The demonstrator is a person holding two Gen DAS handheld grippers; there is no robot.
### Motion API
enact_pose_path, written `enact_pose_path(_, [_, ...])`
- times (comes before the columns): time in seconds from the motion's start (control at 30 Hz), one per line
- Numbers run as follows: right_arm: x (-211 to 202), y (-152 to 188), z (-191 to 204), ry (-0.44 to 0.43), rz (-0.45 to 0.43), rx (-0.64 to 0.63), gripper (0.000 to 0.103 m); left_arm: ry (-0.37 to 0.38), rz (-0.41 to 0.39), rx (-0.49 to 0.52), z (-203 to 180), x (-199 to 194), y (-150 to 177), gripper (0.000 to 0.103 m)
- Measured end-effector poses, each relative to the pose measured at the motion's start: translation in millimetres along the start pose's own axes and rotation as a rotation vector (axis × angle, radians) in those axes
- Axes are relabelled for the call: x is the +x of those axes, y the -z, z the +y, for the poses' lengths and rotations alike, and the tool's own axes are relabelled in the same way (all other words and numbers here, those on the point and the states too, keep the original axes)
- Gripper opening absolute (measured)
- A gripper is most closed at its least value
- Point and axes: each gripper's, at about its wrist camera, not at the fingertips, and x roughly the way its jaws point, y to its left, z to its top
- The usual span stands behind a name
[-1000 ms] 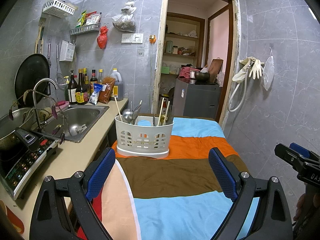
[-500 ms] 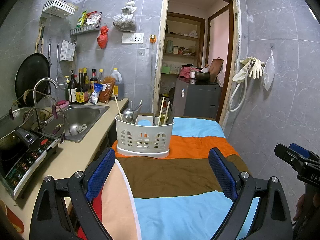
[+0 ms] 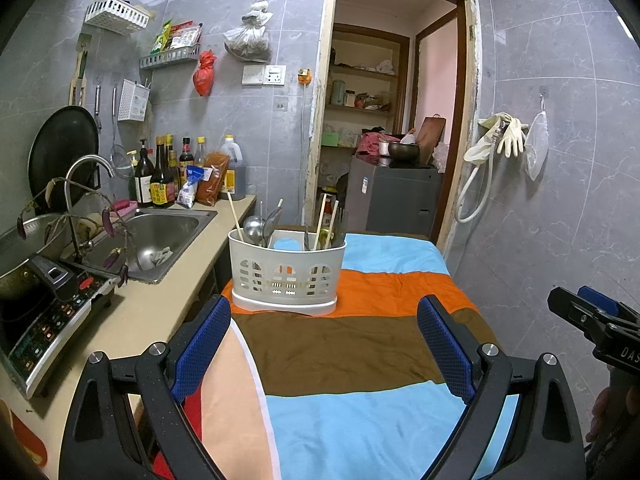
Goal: Organize utensils
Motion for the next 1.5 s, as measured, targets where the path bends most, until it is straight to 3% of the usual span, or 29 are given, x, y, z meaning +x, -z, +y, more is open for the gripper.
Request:
enact_pose_path(0.77, [-0.2, -0.5, -0.1, -0.001, 0.001, 0.001, 0.103, 0.003, -0.001, 0.001, 0.5, 0.3, 0.1, 0.091])
enact_pose_path(1.5, [0.0, -0.8, -0.1, -0.001, 0.003, 0.001, 0.103, -0.041, -0.021, 0.002, -0.7, -3.7, -0.3, 0.091])
